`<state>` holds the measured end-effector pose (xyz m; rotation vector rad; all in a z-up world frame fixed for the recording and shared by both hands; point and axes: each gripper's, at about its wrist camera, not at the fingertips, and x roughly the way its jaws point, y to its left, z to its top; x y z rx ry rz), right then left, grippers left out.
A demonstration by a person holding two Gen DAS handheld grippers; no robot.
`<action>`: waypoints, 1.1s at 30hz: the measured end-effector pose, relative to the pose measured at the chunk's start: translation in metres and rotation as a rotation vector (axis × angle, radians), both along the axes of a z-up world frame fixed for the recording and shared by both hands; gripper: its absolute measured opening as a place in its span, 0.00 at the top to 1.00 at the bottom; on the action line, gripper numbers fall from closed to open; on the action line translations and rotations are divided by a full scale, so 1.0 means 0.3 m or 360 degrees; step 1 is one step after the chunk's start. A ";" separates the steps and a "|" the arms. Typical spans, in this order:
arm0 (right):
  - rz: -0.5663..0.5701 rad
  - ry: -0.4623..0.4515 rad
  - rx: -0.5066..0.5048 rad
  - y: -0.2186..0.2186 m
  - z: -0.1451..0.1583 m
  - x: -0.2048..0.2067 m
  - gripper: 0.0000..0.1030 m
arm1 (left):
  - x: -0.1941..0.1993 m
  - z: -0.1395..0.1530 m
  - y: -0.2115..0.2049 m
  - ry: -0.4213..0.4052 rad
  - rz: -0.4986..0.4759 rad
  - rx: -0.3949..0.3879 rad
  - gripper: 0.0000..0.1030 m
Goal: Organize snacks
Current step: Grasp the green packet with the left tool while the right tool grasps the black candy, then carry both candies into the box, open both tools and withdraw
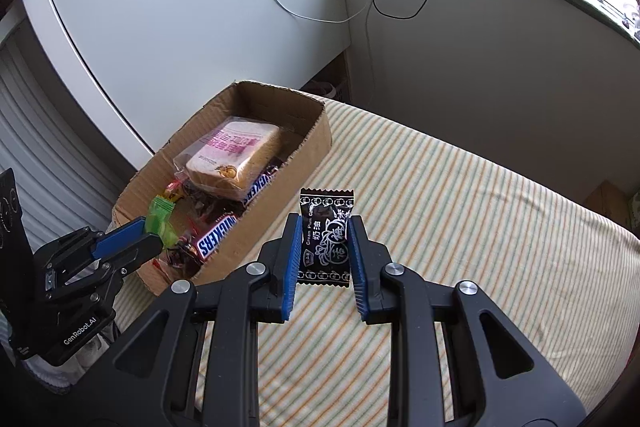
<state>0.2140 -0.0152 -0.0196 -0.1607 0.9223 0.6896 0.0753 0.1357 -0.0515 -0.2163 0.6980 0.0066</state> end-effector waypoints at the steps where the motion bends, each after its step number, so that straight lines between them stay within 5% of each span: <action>1: 0.0004 0.0003 0.0000 0.016 -0.001 0.005 0.77 | -0.006 0.001 0.018 -0.0003 0.0011 0.0000 0.82; 13: 0.0036 0.0022 -0.0019 0.182 -0.031 0.087 0.77 | -0.004 -0.022 0.163 0.0011 0.0115 0.0020 0.82; 33: 0.0105 0.0076 -0.0050 0.352 -0.089 0.138 0.77 | 0.025 -0.049 0.219 0.0011 0.0137 -0.0028 0.82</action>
